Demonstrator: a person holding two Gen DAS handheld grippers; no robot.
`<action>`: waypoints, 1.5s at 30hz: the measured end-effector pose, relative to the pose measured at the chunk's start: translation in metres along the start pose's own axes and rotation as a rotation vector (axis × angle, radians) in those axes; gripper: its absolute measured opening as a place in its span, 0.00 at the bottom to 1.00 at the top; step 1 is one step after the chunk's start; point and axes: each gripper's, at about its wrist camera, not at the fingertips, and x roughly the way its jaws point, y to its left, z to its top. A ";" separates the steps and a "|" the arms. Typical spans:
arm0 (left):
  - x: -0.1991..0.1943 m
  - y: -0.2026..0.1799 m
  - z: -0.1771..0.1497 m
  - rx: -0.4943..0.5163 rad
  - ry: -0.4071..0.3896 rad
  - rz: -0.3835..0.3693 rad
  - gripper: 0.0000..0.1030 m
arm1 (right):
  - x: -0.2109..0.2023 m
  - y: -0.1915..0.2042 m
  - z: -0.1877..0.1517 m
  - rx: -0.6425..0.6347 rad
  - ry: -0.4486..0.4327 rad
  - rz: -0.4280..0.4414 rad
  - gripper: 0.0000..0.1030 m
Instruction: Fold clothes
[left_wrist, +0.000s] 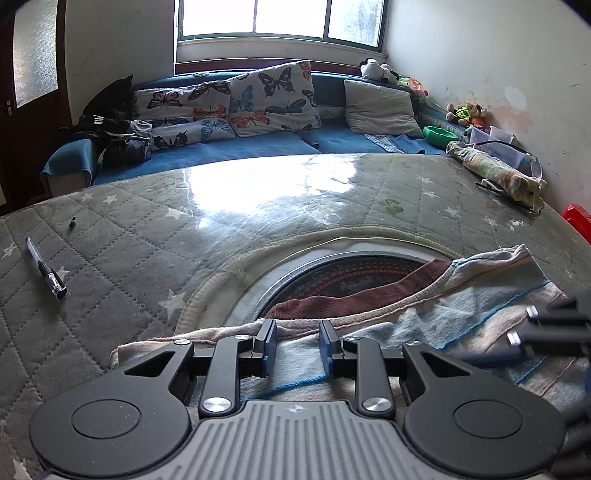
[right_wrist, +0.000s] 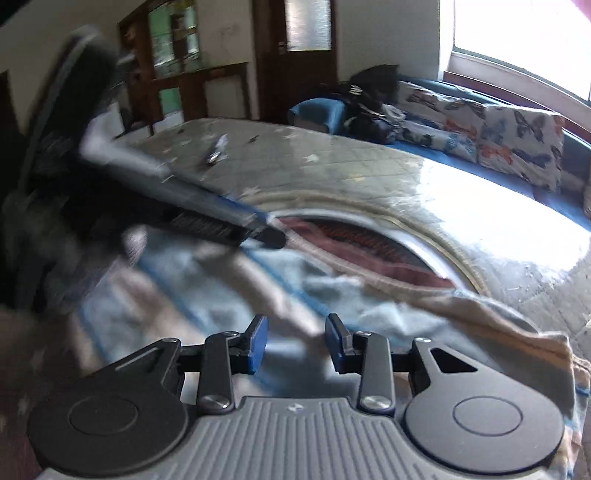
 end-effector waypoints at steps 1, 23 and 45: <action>0.000 0.000 0.000 -0.001 0.000 0.002 0.27 | -0.003 0.004 -0.004 -0.010 0.001 0.007 0.35; 0.000 0.001 -0.002 -0.015 -0.010 0.039 0.29 | -0.079 0.011 -0.063 -0.030 -0.008 0.048 0.40; 0.001 -0.002 -0.003 -0.003 -0.019 0.050 0.31 | -0.105 -0.071 -0.062 0.162 -0.057 -0.221 0.40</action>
